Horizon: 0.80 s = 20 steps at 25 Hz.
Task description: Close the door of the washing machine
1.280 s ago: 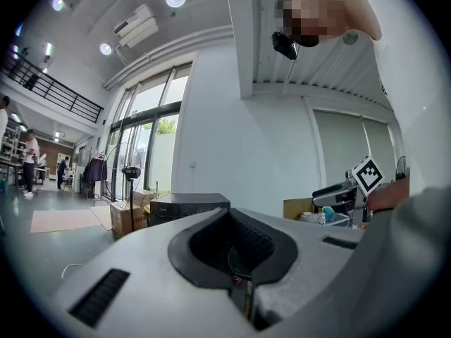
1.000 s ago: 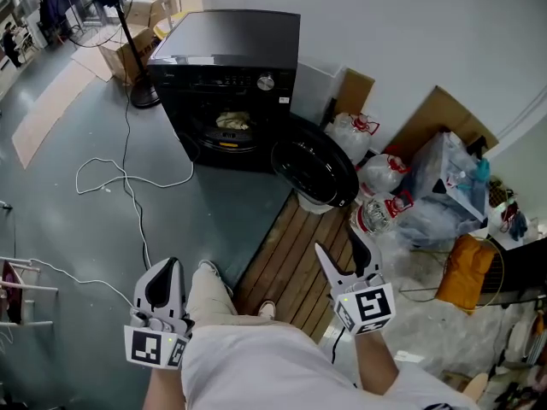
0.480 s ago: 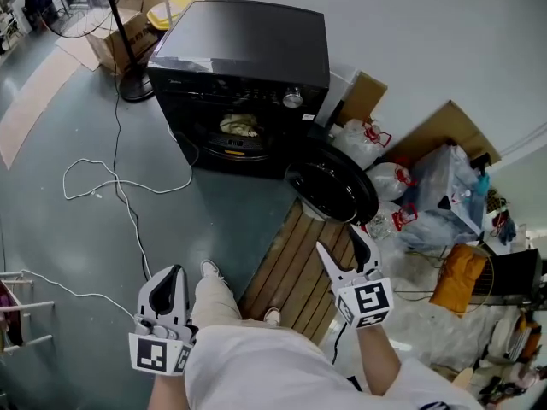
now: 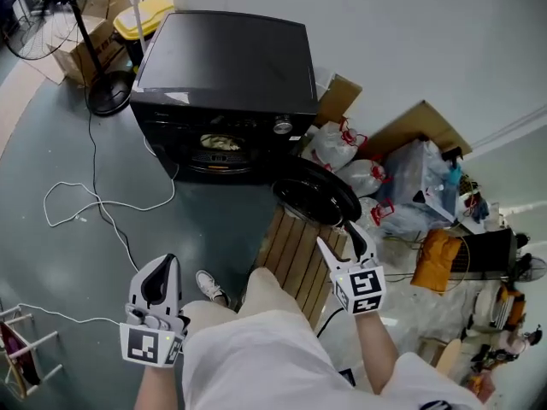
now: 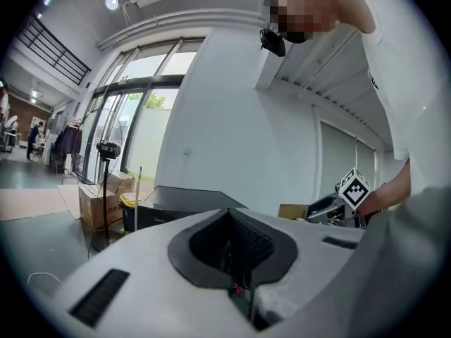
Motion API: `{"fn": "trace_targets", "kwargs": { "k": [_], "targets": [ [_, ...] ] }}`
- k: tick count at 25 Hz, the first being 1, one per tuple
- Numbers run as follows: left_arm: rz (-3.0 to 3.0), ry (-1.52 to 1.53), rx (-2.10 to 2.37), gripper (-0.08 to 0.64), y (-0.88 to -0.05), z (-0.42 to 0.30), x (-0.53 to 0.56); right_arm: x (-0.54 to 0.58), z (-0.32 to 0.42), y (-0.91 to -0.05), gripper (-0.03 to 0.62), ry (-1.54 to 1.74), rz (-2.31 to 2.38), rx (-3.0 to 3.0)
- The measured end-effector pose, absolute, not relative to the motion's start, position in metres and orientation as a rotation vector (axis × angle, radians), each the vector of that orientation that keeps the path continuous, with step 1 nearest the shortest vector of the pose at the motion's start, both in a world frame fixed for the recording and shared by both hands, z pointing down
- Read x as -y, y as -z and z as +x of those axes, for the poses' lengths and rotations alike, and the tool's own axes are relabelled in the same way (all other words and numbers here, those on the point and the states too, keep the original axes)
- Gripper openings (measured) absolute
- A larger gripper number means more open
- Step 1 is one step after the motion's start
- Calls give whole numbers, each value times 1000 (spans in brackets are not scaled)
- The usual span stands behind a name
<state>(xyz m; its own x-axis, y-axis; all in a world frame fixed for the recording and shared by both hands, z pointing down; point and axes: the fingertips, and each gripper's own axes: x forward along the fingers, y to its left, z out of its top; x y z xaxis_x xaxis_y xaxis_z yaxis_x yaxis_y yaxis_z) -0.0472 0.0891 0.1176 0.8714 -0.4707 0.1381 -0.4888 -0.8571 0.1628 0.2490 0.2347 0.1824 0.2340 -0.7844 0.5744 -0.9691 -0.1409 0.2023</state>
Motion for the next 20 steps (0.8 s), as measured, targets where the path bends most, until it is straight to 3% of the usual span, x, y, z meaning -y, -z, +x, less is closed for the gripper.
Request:
{"fn": "trace_targets", "kwargs": {
  "k": [10, 20],
  "targets": [
    [2792, -155, 634, 3, -116, 39, -61, -215, 352, -244, 272, -504, 1901, 1472],
    [2767, -280, 637, 3, -136, 99, -44, -208, 455, -361, 272, -612, 1632, 1368]
  ]
}}
